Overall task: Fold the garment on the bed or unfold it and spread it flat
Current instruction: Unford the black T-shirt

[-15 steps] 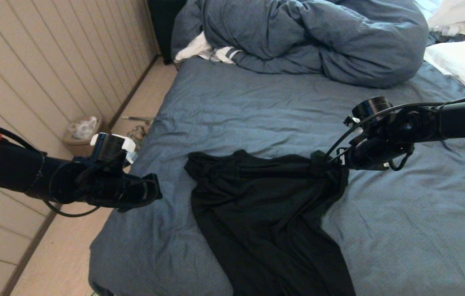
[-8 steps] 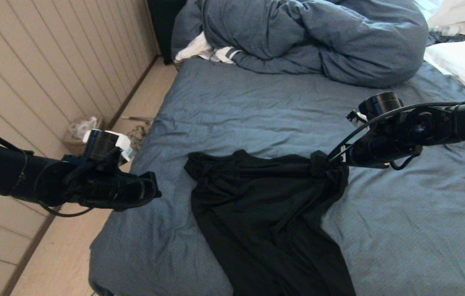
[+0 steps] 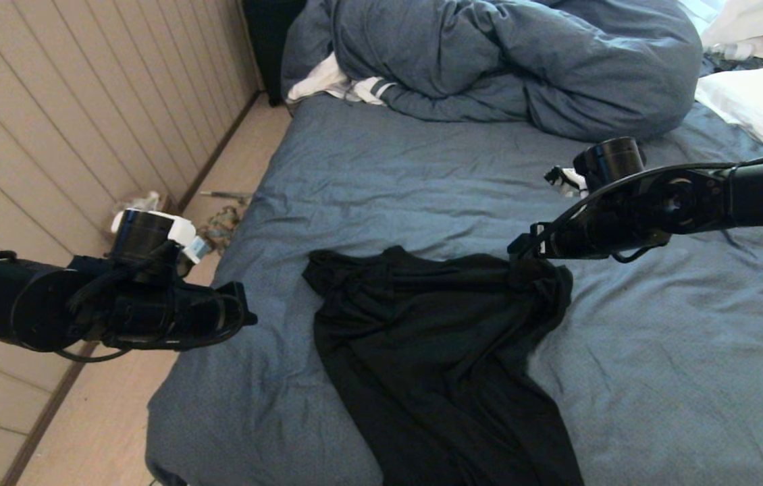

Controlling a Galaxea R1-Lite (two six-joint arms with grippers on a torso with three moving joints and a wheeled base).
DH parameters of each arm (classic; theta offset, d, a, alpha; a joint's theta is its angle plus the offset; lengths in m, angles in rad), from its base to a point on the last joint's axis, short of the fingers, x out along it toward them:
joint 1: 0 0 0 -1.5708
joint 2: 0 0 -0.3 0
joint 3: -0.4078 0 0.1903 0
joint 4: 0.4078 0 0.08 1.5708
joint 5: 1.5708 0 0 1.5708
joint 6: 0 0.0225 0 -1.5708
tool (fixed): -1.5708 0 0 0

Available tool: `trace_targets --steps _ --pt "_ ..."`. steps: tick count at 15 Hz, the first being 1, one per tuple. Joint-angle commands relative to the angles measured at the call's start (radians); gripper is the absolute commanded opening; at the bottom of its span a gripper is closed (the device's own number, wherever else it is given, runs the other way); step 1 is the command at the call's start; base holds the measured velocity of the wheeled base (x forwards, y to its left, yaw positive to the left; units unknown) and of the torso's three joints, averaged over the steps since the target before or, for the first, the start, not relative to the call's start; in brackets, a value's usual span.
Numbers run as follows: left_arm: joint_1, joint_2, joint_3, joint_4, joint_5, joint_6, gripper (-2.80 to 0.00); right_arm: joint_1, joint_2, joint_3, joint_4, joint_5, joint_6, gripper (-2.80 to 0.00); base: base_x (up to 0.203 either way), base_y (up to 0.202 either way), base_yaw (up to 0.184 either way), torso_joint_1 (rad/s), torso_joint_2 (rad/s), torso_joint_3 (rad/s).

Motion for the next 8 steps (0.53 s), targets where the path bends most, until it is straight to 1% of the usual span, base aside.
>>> trace_targets --steps 1,5,7,8 --pt "-0.002 -0.005 0.003 -0.001 -0.003 -0.003 -2.8 0.001 0.04 -0.011 -0.013 0.006 0.001 0.0 0.0 0.0 0.0 0.0 0.0 0.0" --pt "-0.008 0.007 0.008 -0.001 -0.003 -0.003 -2.8 -0.01 0.141 -0.068 -0.028 0.004 0.001 0.0 0.0 0.0 0.0 0.0 0.0 0.0" --pt "-0.014 0.01 0.01 -0.001 -0.003 -0.003 -2.8 -0.01 0.148 -0.069 -0.029 0.004 0.001 0.0 0.0 0.0 0.0 0.0 0.0 0.0" --pt "-0.016 0.016 0.01 -0.001 -0.003 -0.003 -2.8 -0.012 0.149 -0.066 -0.029 0.004 0.001 -2.48 0.0 0.0 0.0 0.0 0.0 0.0"
